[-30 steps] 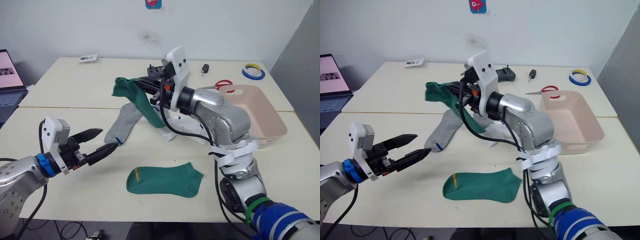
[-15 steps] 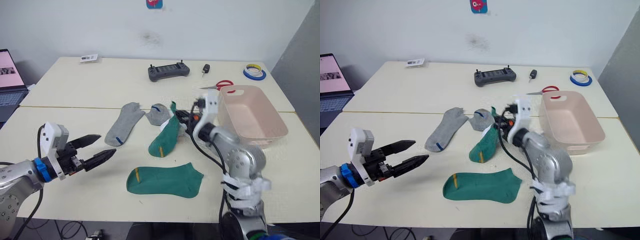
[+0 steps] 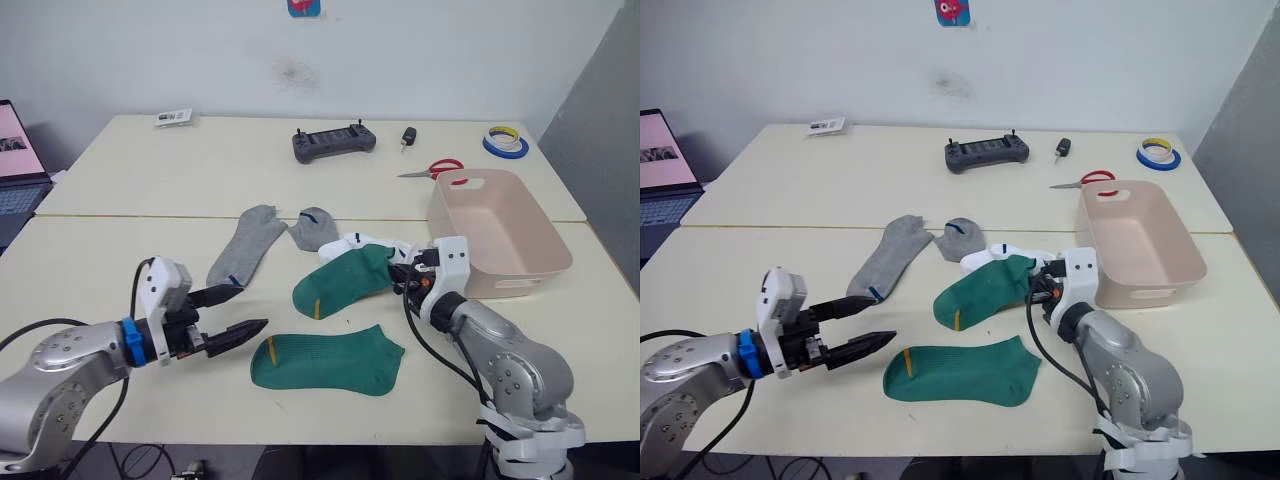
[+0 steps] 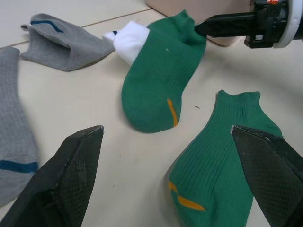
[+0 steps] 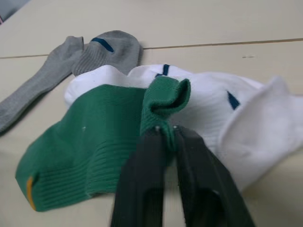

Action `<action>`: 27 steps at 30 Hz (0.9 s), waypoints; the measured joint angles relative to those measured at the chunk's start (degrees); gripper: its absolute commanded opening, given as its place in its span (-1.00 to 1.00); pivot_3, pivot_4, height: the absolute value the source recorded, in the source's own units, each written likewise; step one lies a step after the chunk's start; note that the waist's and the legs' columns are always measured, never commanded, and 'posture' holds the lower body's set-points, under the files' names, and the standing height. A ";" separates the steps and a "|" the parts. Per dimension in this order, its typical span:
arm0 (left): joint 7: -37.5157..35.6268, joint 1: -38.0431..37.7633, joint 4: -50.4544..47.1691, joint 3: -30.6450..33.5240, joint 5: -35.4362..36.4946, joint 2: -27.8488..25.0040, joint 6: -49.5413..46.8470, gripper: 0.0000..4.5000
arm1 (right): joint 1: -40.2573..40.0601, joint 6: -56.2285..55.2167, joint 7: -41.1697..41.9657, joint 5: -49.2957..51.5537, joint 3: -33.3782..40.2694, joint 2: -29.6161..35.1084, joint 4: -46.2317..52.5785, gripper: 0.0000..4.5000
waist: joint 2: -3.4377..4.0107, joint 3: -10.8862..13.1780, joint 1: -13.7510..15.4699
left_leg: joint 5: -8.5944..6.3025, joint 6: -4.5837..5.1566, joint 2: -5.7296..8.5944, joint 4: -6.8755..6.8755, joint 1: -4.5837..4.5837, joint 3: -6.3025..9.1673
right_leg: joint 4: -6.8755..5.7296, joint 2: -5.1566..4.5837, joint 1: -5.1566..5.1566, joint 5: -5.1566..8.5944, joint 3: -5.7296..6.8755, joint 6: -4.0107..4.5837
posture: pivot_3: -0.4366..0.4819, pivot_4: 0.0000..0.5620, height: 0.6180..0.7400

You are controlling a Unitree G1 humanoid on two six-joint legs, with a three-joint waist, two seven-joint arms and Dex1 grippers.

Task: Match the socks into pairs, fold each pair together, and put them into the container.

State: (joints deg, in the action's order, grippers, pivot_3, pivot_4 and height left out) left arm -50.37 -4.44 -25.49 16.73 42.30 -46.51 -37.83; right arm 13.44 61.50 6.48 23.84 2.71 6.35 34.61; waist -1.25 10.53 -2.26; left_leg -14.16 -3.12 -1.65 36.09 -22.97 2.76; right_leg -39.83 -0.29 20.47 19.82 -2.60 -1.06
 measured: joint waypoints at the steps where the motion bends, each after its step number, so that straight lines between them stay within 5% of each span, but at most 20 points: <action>1: 0.35 0.12 0.01 -0.92 -0.53 0.56 0.26 1.00 | -0.25 -0.33 0.54 -0.04 -0.23 1.12 0.58 -0.21 | 0.00 0.00 0.02 | 0.00 0.00 -0.01 0.00 0.00 0.01 | 0.00 0.00 0.00 0.00 0.01 0.00 | -0.05 -0.47 0.94; 9: 9.85 6.28 8.86 -9.95 -11.66 9.84 4.39 1.00 | -3.53 -13.42 8.14 -6.33 -6.40 15.27 2.85 0.99 | 0.00 0.00 0.29 | 0.00 0.01 0.00 0.01 0.02 0.04 | 0.05 0.04 -0.07 0.00 0.05 -0.01 | -0.05 -0.47 0.94; 15: 11.58 10.90 13.15 -12.75 -11.72 14.57 0.18 1.00 | -3.35 -18.23 12.40 -6.42 -8.48 16.26 2.92 0.99 | -0.02 0.00 0.42 | 0.01 0.00 0.01 0.06 0.01 0.12 | 0.04 0.07 -0.15 0.00 0.12 0.00 | -0.05 -0.47 0.94; 18: 11.37 13.26 13.14 -13.26 -9.90 15.11 -4.43 0.73 | -3.36 -18.85 13.44 -6.83 -8.92 16.68 2.92 1.00 | -0.03 -0.01 0.42 | 0.01 0.00 0.02 0.07 0.03 0.13 | 0.04 0.07 -0.18 0.00 0.12 -0.01 | -0.05 -0.47 0.94; 27: 11.33 17.70 15.56 -17.16 -9.93 17.08 -9.00 -0.60 | -4.85 -19.91 16.71 -6.83 -9.60 19.63 3.49 1.00 | -0.03 -0.01 0.46 | 0.02 -0.03 0.04 0.10 0.04 0.15 | 0.04 0.07 -0.21 0.00 0.13 -0.01 | -0.05 -0.47 0.94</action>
State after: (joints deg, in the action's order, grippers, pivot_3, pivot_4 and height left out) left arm -39.04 13.27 -9.93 -0.42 32.37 -29.42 -46.83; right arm 8.60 41.58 23.19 17.01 -6.89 25.97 38.10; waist -1.28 10.52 -1.80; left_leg -14.14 -3.15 -1.62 36.19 -22.93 2.91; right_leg -39.79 -0.22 20.26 19.82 -2.48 -1.06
